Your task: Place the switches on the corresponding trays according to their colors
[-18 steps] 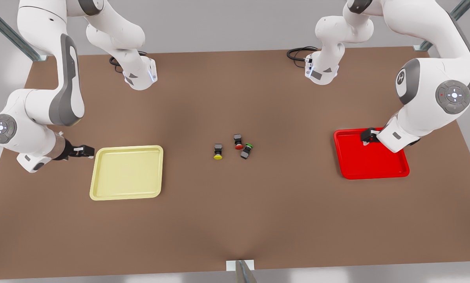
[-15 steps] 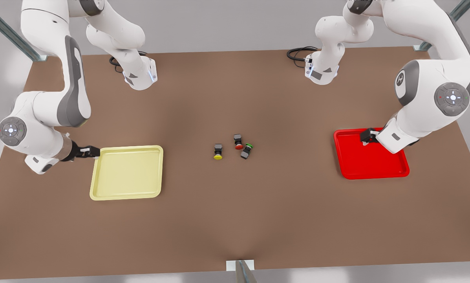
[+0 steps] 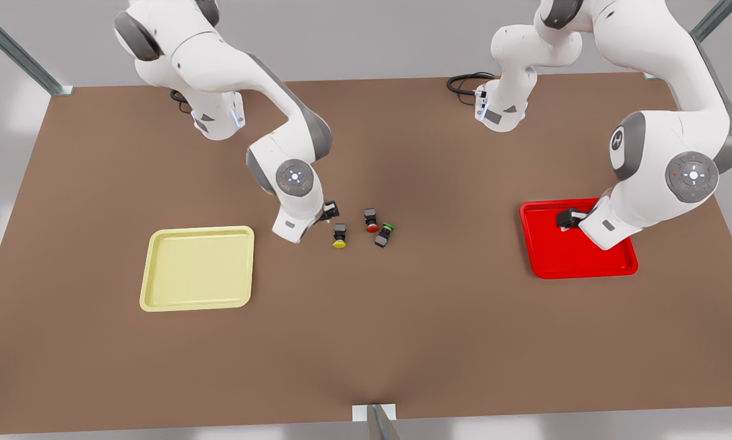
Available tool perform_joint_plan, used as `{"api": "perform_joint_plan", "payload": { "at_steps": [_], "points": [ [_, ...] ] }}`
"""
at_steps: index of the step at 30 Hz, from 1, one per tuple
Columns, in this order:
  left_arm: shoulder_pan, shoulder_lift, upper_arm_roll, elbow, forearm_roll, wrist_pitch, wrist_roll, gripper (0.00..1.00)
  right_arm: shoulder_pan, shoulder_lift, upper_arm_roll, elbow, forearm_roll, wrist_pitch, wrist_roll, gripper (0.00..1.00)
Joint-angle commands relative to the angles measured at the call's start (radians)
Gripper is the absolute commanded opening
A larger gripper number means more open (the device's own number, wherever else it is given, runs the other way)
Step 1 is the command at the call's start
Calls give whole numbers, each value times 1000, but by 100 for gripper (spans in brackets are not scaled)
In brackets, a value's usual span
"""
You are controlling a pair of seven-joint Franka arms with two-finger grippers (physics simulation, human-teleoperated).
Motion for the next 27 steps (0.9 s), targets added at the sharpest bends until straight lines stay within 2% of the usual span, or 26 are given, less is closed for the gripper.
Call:
{"api": "perform_joint_plan", "payload": {
  "at_steps": [1,11,15,19,27],
  "points": [
    [-1,1,1,0,0,0,0,100,4,10,0,-2,-1,16,2,100],
    [1,27,4,2,-1,6,2,100,86,134,-1,-73,65,244,324,100],
    [1,42,4,2,-9,9,2,100,96,201,-3,-78,64,298,339,100],
    [1,44,5,2,-9,9,0,100,126,178,-3,-185,53,440,364,100],
    [1,53,4,3,-9,17,0,100,147,228,-5,-217,19,553,396,100]
  ]
}}
